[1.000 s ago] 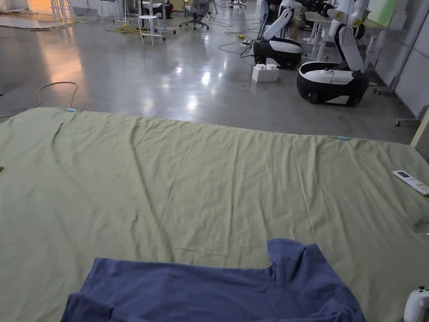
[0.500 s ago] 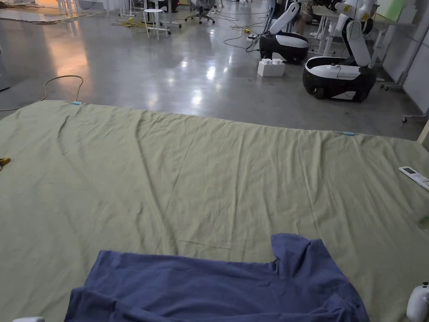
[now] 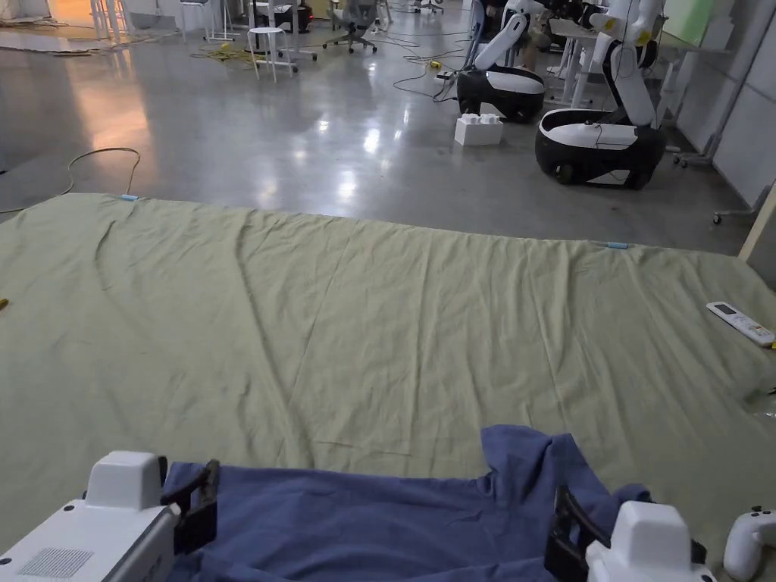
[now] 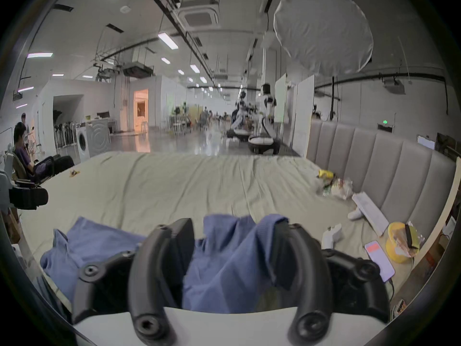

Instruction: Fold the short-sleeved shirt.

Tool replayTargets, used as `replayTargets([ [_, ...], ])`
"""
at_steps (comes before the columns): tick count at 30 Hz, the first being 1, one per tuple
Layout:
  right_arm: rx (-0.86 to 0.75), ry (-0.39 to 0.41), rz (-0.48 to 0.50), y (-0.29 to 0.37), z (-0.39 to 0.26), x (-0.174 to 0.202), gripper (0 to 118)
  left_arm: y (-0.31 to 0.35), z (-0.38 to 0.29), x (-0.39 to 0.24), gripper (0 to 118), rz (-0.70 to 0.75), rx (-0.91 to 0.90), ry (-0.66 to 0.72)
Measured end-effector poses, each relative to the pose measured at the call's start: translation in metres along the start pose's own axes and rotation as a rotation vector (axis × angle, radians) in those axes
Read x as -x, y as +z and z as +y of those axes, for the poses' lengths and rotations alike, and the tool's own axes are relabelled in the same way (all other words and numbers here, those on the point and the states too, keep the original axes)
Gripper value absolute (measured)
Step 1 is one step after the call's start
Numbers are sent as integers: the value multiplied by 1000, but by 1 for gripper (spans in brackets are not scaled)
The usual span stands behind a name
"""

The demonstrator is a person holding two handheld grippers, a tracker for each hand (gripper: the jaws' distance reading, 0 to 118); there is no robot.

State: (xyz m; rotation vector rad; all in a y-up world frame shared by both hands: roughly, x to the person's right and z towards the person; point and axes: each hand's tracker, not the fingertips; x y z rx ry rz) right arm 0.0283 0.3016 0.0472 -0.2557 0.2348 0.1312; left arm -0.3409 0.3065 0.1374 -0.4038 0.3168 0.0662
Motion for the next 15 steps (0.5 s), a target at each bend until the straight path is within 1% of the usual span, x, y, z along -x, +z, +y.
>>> replayTargets([
  [1,-16,4,0,0,3,3,51,2,5,-4,45,2,-28,-10],
  [2,-11,31,-14,0,6,6,44,3,7,-7,41,1,-55,-22],
  [3,-6,77,-45,0,10,9,40,1,8,-7,37,-5,-67,-32],
  [4,-25,122,-56,1,14,10,40,3,10,-9,34,-9,-74,-42],
  [5,-14,99,-45,1,12,8,40,5,12,-11,29,-11,-85,-51],
  [6,-2,79,-37,3,11,6,31,6,13,-11,22,-15,-92,-55],
  [7,-20,84,-35,6,12,4,18,6,12,-11,19,-19,-98,-59],
  [8,-34,87,-37,9,12,4,9,8,12,-11,17,-18,-114,-63],
  [10,-96,110,-41,16,14,2,8,12,13,-12,13,-20,-132,-69],
  [12,-87,72,-14,22,17,0,7,13,12,-11,13,-30,-143,-69],
  [13,-97,91,-29,26,20,3,7,14,12,-11,13,-34,-147,-70],
  [14,-125,137,-50,30,25,3,6,15,12,-10,13,-37,-150,-72],
  [15,-102,116,-43,31,25,2,6,20,16,-16,13,-39,-152,-76],
])
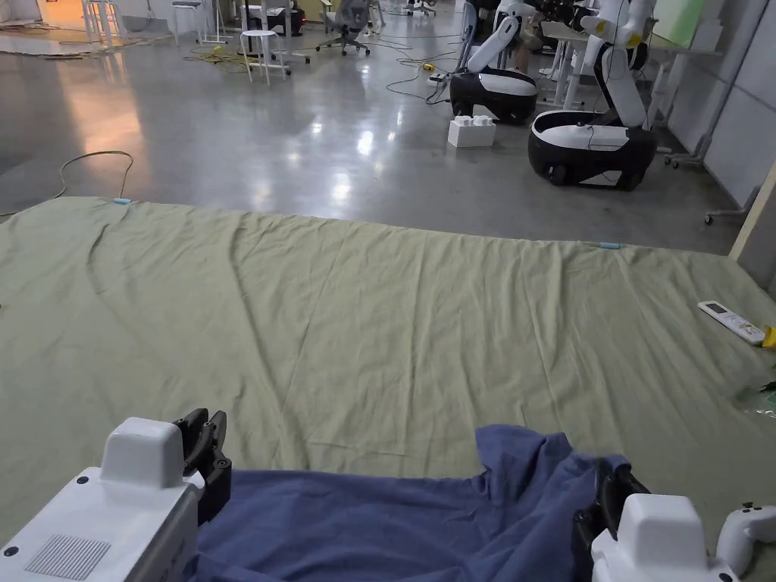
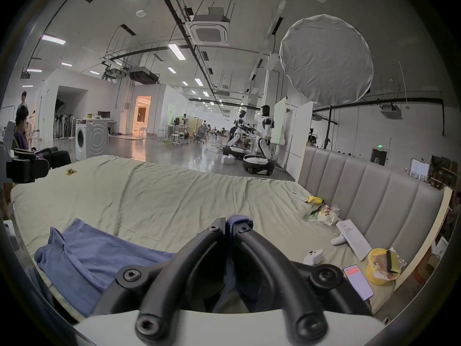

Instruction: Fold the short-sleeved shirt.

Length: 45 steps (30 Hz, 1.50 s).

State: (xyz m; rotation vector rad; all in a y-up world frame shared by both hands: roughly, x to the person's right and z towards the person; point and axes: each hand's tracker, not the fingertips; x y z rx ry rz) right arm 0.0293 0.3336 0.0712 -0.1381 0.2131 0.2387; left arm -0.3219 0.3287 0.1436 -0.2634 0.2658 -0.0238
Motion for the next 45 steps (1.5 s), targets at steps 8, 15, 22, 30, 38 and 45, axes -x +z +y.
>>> replayTargets([
  [8,129,-4,-42,12,-16,-22,6,5,1,0,13,-2,8,5],
  [15,505,14,-82,5,-74,-46,26,7,-8,1,13,-1,29,11],
  [22,590,73,-186,12,-107,-66,69,8,-15,2,13,0,52,18],
  [30,258,-59,-98,20,-60,-47,33,10,-11,0,13,6,43,28],
  [38,-32,-86,16,3,-11,5,5,10,-6,6,10,46,-9,48],
  [45,-169,-81,36,-12,12,31,0,16,4,5,3,78,-67,64],
])
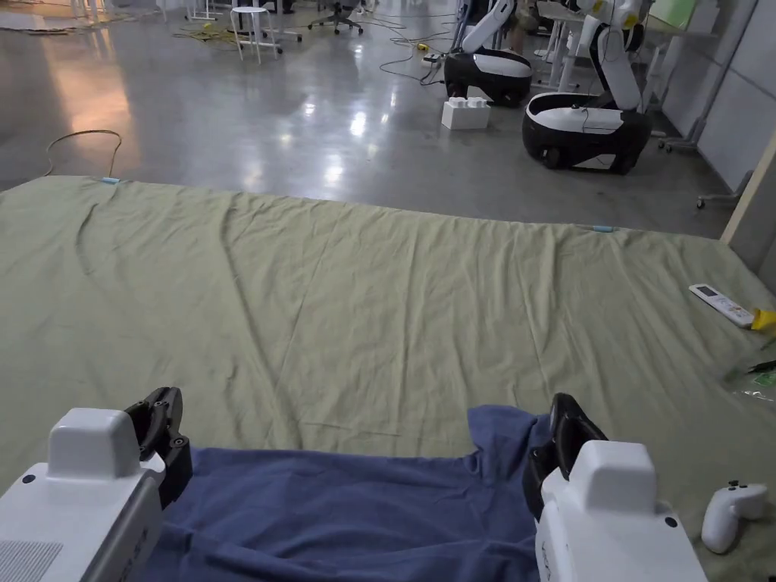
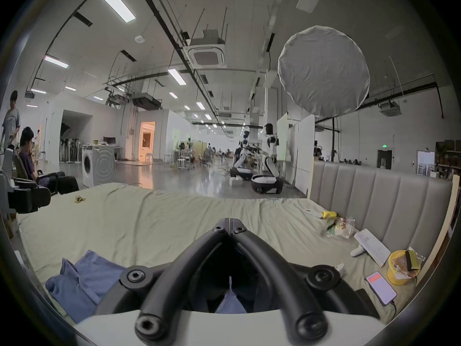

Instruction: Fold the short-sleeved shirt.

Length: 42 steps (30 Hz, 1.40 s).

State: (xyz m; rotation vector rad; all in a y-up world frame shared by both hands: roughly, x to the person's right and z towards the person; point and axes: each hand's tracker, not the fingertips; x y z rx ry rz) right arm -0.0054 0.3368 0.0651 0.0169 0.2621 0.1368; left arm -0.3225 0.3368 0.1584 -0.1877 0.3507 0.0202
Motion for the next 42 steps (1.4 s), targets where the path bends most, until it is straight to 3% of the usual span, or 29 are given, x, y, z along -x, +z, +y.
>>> replayTargets([
  [8,10,13,4,-17,-1,-1,0,-17,-5,18,3,31,49,-3],
  [14,103,21,14,-22,-17,-10,0,-42,-24,26,4,-2,367,57],
  [15,116,16,15,-24,-20,-12,0,-100,-21,50,4,-4,407,69],
  [17,146,17,14,-24,-25,-13,0,-133,-29,59,5,-14,526,73],
  [19,172,19,16,-27,-31,-15,0,-150,-48,79,30,-39,629,91],
  [22,223,25,19,-31,-42,-18,0,-175,-63,86,40,-27,721,115],
  [24,254,27,20,-34,-49,-21,0,-195,-71,93,63,-3,755,128],
  [36,385,39,-10,-44,-81,-38,1,-235,-94,80,59,-16,881,5],
  [39,430,10,-17,-57,-89,-48,1,-234,-98,76,42,-24,854,-31],
  [41,480,-3,-26,-73,-95,-58,1,-230,-97,73,19,-33,832,-50],
  [42,510,-12,-25,-83,-97,-64,8,-228,-95,72,11,-35,819,-50],
])
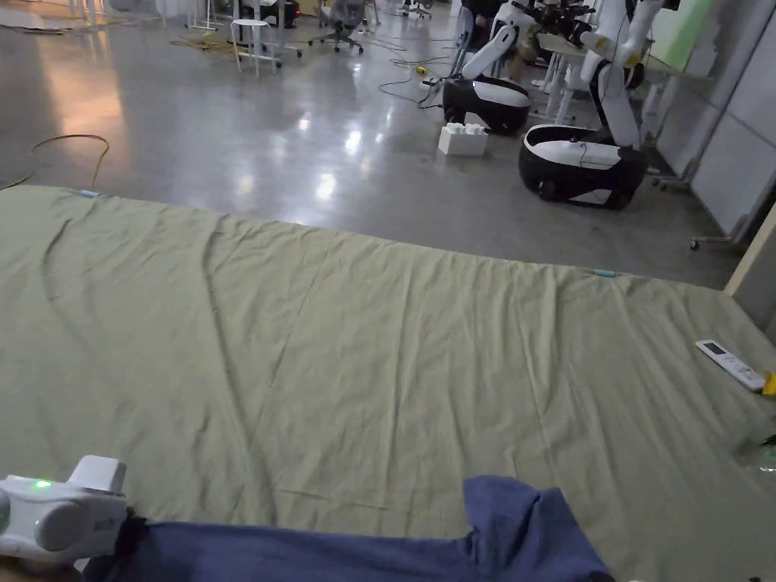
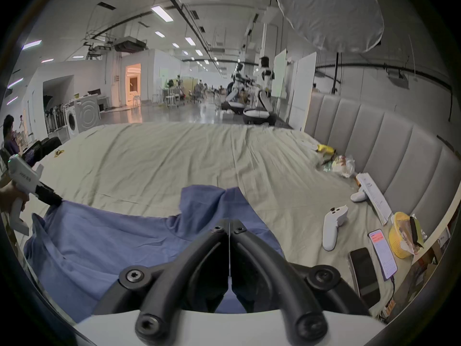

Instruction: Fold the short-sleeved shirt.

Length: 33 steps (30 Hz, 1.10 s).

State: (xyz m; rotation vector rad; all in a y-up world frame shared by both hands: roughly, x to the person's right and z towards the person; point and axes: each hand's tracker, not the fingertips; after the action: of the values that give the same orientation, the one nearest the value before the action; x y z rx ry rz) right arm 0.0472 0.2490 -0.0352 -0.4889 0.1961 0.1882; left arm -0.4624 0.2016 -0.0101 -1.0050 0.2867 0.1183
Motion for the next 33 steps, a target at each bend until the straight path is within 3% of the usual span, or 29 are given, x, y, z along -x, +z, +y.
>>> replayTargets([
  [1,31,-8,-2,-10,3,-5,24,1,0,-1,9,-7,-3,-2],
  [3,119,-17,-23,-37,11,-18,67,5,-1,-3,7,-7,-9,-4],
  [7,227,-54,40,-90,25,-43,67,11,-1,0,6,-12,-44,18],
  [11,352,-24,63,-138,32,-48,67,21,-4,1,6,-17,-79,46],
  [15,444,-83,107,-172,29,-49,67,29,-4,3,6,-22,-98,54],
  [18,527,-43,113,-189,21,-45,67,31,-4,4,6,-27,-105,64],
  [22,505,9,106,-186,15,-37,55,31,-4,4,6,-26,-109,67],
  [23,507,13,124,-189,15,-37,42,31,-4,4,6,-26,-109,68],
  [24,499,7,148,-188,17,-36,14,31,-4,5,6,-25,-110,67],
  [25,496,-2,154,-187,17,-36,4,33,-5,1,6,-24,-112,66],
  [29,476,26,147,-179,19,-39,3,36,-5,2,6,-26,-118,67],
  [33,415,-67,150,-151,24,-53,3,44,-8,5,6,-40,-135,83],
])
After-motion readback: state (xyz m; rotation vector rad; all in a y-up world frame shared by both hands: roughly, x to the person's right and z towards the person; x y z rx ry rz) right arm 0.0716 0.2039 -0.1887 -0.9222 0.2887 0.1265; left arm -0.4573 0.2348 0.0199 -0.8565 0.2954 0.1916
